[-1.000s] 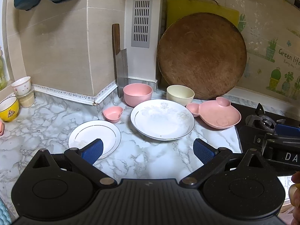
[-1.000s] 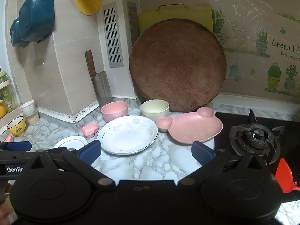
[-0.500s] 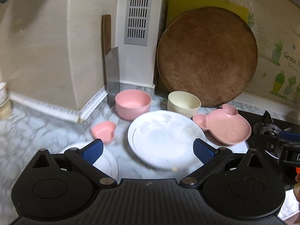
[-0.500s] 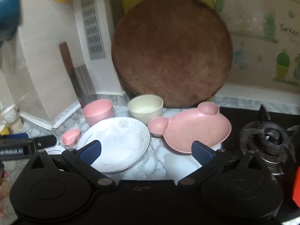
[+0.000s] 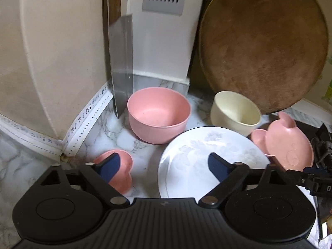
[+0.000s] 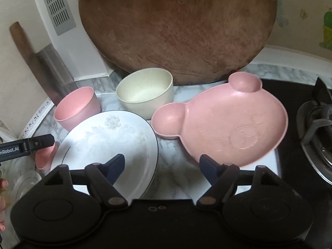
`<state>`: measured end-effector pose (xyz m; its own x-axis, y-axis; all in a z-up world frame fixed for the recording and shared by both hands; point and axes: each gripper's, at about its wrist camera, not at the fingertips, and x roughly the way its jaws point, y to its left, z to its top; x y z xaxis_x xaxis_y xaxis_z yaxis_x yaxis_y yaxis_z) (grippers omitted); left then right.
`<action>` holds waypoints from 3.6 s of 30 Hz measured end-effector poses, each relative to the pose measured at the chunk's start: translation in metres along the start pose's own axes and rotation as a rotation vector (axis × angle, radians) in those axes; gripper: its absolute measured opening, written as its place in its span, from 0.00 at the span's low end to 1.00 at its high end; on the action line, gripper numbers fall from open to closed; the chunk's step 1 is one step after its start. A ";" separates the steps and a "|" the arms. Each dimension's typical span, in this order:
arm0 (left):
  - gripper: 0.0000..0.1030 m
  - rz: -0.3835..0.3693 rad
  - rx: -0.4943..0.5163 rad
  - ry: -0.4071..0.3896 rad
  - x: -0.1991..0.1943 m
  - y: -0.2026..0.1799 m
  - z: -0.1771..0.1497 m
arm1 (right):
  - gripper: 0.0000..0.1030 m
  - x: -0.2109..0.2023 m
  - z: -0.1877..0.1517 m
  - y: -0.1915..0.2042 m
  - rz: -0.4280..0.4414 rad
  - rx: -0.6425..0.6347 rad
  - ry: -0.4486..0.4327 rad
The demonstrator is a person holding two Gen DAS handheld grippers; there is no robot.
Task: Organize plates and bowls
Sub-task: 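Move both grippers to the large white plate rim and close them, then lift the large white plate with both grippers and carry it toward the stove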
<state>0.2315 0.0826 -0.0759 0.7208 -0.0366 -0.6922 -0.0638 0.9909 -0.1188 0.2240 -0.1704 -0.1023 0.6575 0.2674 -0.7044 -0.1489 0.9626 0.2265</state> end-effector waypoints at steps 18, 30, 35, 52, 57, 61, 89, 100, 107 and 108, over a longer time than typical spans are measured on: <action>0.26 -0.078 -0.017 0.191 0.064 0.014 0.007 | 0.15 0.045 0.010 0.003 0.054 0.118 0.135; 0.15 -0.129 -0.094 0.219 0.069 0.024 0.008 | 0.11 0.045 0.010 -0.004 0.067 0.146 0.147; 0.15 -0.127 -0.087 0.218 0.067 0.025 0.004 | 0.10 0.041 0.007 -0.008 0.067 0.167 0.156; 0.15 -0.191 -0.109 0.241 0.013 -0.013 -0.051 | 0.09 -0.038 -0.039 -0.056 0.063 0.180 0.161; 0.15 -0.217 -0.088 0.224 -0.006 -0.038 -0.062 | 0.09 -0.061 -0.052 -0.079 0.050 0.211 0.151; 0.15 -0.234 -0.067 0.234 -0.012 -0.058 -0.072 | 0.09 -0.073 -0.065 -0.096 0.044 0.232 0.153; 0.15 -0.232 0.010 0.267 -0.014 -0.108 -0.100 | 0.11 -0.084 -0.089 -0.132 -0.001 0.251 0.154; 0.15 -0.220 0.018 0.251 -0.022 -0.104 -0.101 | 0.26 -0.104 -0.084 -0.132 -0.066 0.200 0.081; 0.15 -0.208 0.044 0.199 -0.042 -0.106 -0.099 | 0.36 -0.123 -0.076 -0.114 -0.040 0.112 0.014; 0.15 -0.206 0.048 0.189 -0.045 -0.106 -0.098 | 0.36 -0.125 -0.075 -0.110 -0.033 0.095 0.007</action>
<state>0.1377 -0.0338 -0.1018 0.5731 -0.2571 -0.7781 0.1070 0.9649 -0.2400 0.1024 -0.3063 -0.0893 0.6557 0.2358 -0.7172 -0.0559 0.9625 0.2654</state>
